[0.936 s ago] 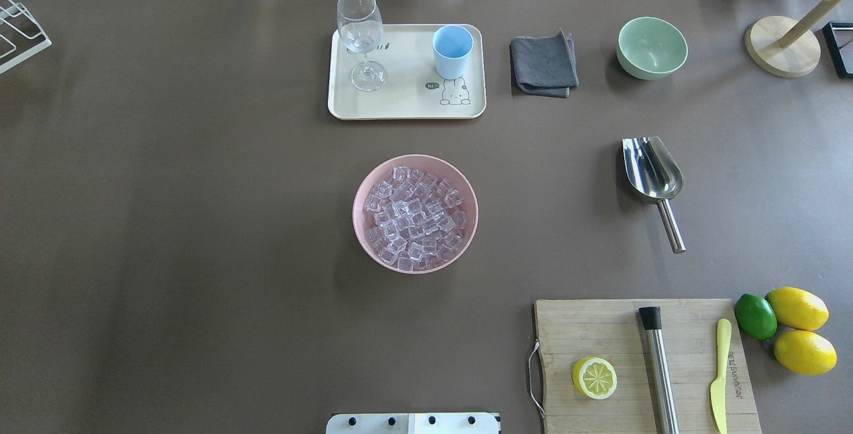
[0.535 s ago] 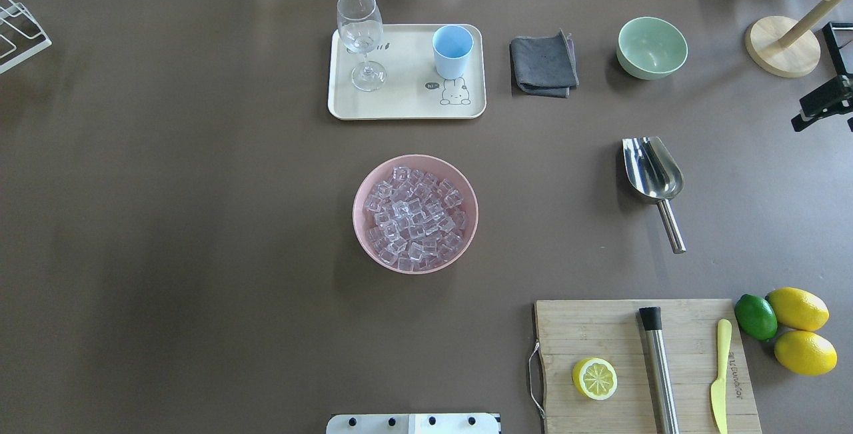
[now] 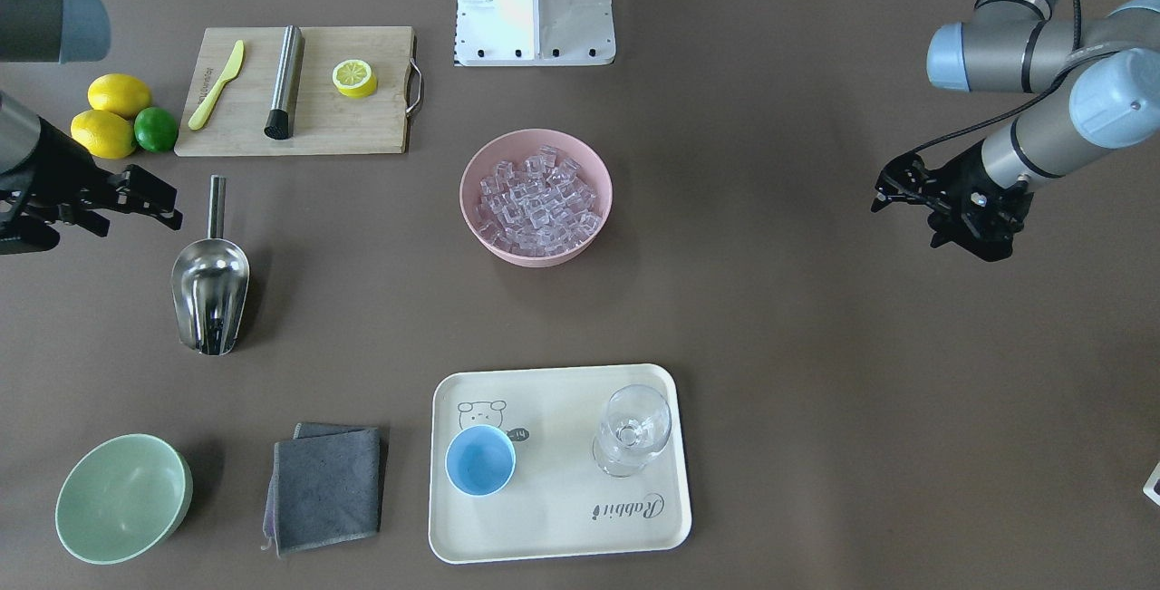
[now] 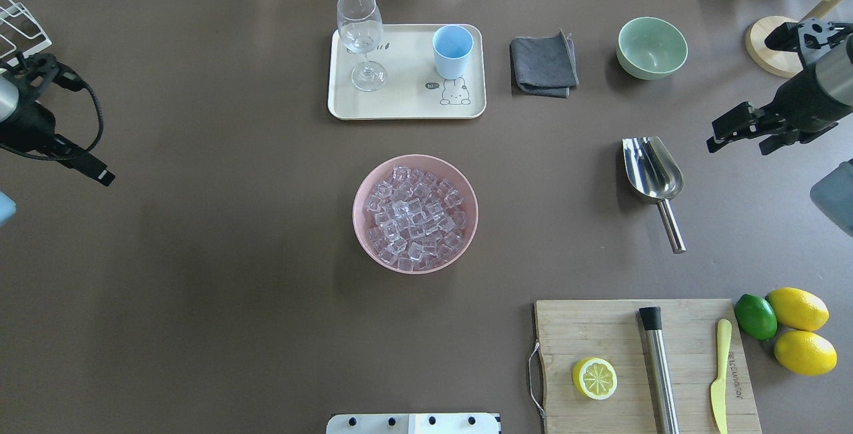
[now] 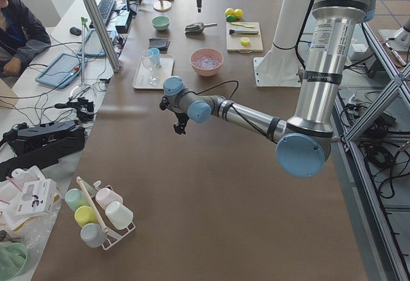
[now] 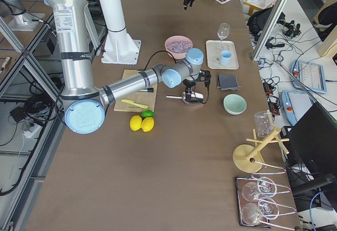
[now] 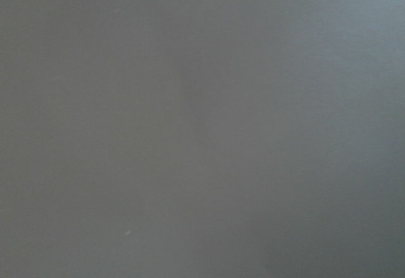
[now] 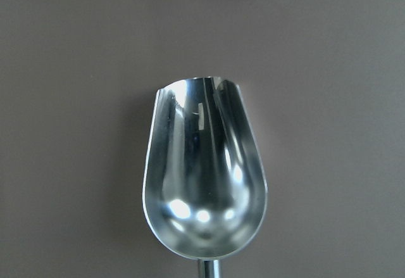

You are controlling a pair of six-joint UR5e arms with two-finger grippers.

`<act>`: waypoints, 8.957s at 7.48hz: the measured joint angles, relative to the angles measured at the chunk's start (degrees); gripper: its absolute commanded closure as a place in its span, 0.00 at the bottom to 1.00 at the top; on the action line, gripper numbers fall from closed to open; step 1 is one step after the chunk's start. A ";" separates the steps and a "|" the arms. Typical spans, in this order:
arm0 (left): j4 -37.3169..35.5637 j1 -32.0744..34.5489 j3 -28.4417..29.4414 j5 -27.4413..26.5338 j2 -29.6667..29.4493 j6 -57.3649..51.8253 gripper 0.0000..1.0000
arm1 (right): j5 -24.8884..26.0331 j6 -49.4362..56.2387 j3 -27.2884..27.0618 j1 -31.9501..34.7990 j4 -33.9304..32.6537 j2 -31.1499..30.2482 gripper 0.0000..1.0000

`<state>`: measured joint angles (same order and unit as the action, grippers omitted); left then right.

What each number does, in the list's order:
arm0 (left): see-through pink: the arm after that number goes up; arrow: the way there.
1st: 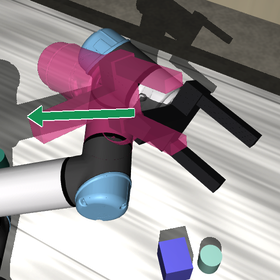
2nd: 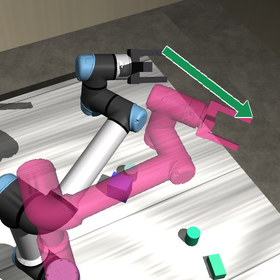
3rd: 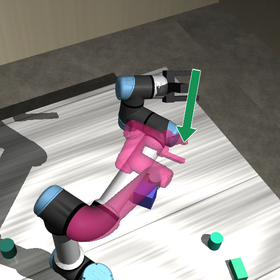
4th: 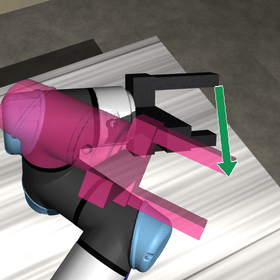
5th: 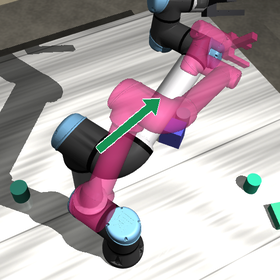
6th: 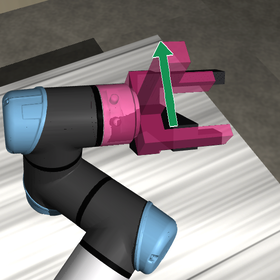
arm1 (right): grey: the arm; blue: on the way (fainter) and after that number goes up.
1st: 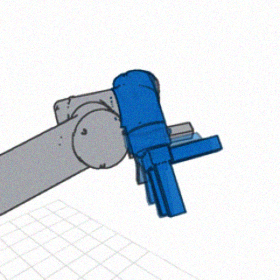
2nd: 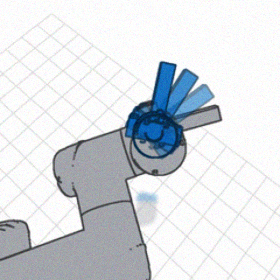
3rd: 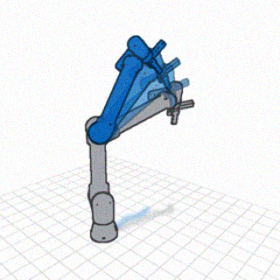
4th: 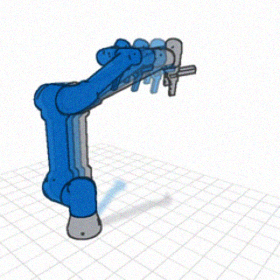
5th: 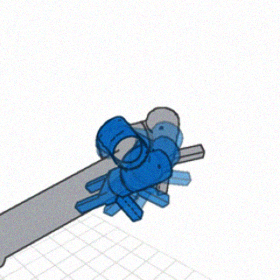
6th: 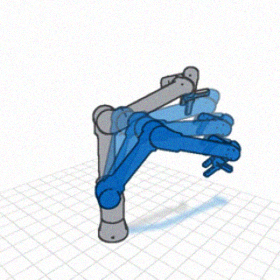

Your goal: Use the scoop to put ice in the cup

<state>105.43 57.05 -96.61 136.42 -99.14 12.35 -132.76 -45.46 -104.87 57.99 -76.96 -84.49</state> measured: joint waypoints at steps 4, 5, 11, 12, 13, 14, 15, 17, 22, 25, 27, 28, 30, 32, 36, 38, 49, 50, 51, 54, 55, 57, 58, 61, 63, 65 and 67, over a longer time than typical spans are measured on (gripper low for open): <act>6.74 -5.62 -2.93 0.25 -0.42 -0.13 0.02 | 6.08 -5.15 0.18 -8.41 3.26 -1.35 0.00; 8.14 -6.61 -2.94 0.17 -0.56 -0.36 0.02 | 6.99 -5.16 0.50 -9.71 3.29 -1.47 0.00; 23.57 -15.89 -3.66 -3.10 -1.67 -0.70 0.01 | 8.23 -5.08 2.26 -14.36 2.95 -1.95 1.00; 26.76 -16.60 -3.32 -3.23 -1.59 -0.80 0.02 | 8.06 -5.10 2.26 -14.38 2.85 -1.98 1.00; 29.50 -17.43 -2.92 -3.35 -1.92 -0.87 0.01 | 7.89 -5.34 2.24 -14.39 2.81 -1.99 1.00; 31.71 -18.53 -1.54 -3.40 -3.49 -0.90 0.01 | 7.64 -5.43 2.30 -14.39 2.78 -1.99 1.00; 33.92 -19.29 1.12 -3.44 -6.01 -0.92 0.01 | 7.10 -5.29 2.36 -14.39 2.74 -1.98 1.00; 37.02 -21.85 6.46 -5.11 -10.81 -0.86 0.02 | 5.21 -5.10 0.95 -13.93 2.41 -2.00 1.00; 45.25 -26.11 11.88 -18.11 -15.06 -17.24 0.01 | 8.00 5.29 -12.57 -11.02 -10.63 -1.61 1.00; 55.34 -26.86 19.40 -20.14 -17.73 -21.20 0.01 | 12.19 23.20 -17.16 -10.56 -20.73 3.24 1.00; 57.46 -26.54 22.28 -19.93 -18.76 -21.20 0.02 | 12.68 35.11 -17.40 -10.53 -24.18 4.86 1.00; 57.51 -26.06 22.79 -19.47 -19.01 -20.78 0.02 | 12.72 41.25 -17.47 -10.48 -25.42 5.17 1.00; 55.98 -24.94 23.08 -17.67 -20.22 -18.64 0.02 | 13.87 51.39 -18.69 -10.45 -33.86 8.62 1.00; 54.63 -24.55 23.12 -16.77 -21.65 -16.50 0.02 | 18.86 64.51 -20.27 -10.45 -46.07 15.15 1.00; 54.36 -24.91 23.13 -16.56 -22.09 -15.90 0.02 | 26.07 89.58 -20.79 -10.68 -55.74 20.99 1.00; 54.28 -25.03 23.13 -16.61 -22.18 -15.87 0.01 | 27.39 92.39 -15.10 -12.37 -60.33 28.77 1.00; 53.59 -26.29 23.04 -15.90 -22.83 -16.04 0.01 | 35.47 92.03 10.60 -21.62 -73.08 50.33 1.00; 53.52 -26.29 22.99 -15.91 -22.84 -16.10 0.01 | 36.48 90.93 12.03 -22.95 -73.13 50.98 1.00; 53.49 -26.29 22.97 -15.88 -22.89 -16.12 0.01 | 37.03 90.24 13.59 -23.77 -73.19 51.85 1.00; 53.44 -26.29 22.81 -15.91 -22.94 -16.13 0.01 | 37.44 88.47 18.55 -25.28 -73.17 54.63 1.00; 53.41 -26.29 22.74 -15.88 -22.98 -16.13 0.01 | 37.47 87.47 19.29 -26.01 -73.11 54.89 1.00; 53.46 -26.29 22.49 -15.84 -22.95 -16.13 0.01 | 37.48 85.56 20.14 -27.10 -72.76 55.00 1.00; 53.47 -26.29 22.46 -15.83 -22.94 -16.14 0.02 | 37.44 85.04 20.31 -27.30 -72.51 55.02 1.00; 53.48 -26.29 22.43 -15.94 -22.94 -16.21 0.02 | 36.75 81.50 20.40 -27.40 -69.12 54.66 1.00; 53.44 -26.29 22.43 -15.99 -22.93 -16.22 0.02 | 35.10 77.84 19.87 -27.41 -65.20 54.34 1.00; 53.43 -26.29 22.42 -16.00 -22.94 -16.22 0.01 | 33.69 76.02 18.68 -27.41 -62.15 53.48 1.00; 53.43 -26.29 22.42 -16.01 -22.94 -16.29 0.02 | 33.04 73.95 15.51 -27.41 -61.25 51.62 1.00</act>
<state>158.86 30.76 -74.18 120.41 -122.08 -3.94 -99.72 28.49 -89.36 30.58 -138.21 -32.87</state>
